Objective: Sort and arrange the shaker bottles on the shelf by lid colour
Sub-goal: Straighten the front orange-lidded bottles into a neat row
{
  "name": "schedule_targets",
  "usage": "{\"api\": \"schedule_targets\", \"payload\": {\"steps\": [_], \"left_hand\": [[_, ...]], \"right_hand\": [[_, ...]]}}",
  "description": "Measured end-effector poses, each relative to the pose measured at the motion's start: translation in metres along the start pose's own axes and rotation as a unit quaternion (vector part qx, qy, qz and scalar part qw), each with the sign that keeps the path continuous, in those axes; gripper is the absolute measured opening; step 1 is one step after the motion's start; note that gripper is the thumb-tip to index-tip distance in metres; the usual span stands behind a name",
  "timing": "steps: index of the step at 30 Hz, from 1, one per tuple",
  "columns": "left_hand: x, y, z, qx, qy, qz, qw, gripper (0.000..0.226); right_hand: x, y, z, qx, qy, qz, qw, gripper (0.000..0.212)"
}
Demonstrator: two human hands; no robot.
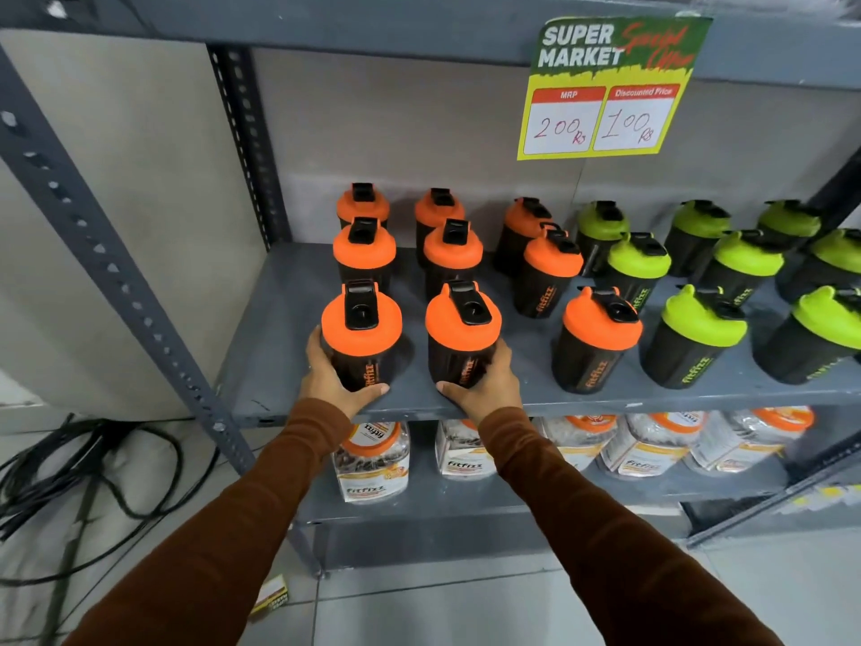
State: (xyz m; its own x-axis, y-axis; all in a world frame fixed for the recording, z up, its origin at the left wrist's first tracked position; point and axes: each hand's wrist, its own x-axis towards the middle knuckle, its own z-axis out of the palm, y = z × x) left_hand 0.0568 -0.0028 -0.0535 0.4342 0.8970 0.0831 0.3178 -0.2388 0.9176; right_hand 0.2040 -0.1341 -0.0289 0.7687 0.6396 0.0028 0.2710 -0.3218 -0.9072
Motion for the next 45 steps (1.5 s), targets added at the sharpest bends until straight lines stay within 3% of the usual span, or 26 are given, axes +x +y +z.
{"api": "schedule_targets", "payload": {"steps": [10, 45], "left_hand": [[-0.005, -0.003, -0.008, 0.024, -0.046, 0.017, 0.999, 0.112], [-0.001, -0.011, -0.017, 0.015, -0.082, -0.013, 0.996, 0.112]], "right_hand": [[-0.010, 0.004, -0.004, -0.006, -0.023, -0.013, 1.000, 0.097], [-0.015, 0.000, -0.004, 0.019, -0.010, 0.004, 1.000, 0.088]]}}
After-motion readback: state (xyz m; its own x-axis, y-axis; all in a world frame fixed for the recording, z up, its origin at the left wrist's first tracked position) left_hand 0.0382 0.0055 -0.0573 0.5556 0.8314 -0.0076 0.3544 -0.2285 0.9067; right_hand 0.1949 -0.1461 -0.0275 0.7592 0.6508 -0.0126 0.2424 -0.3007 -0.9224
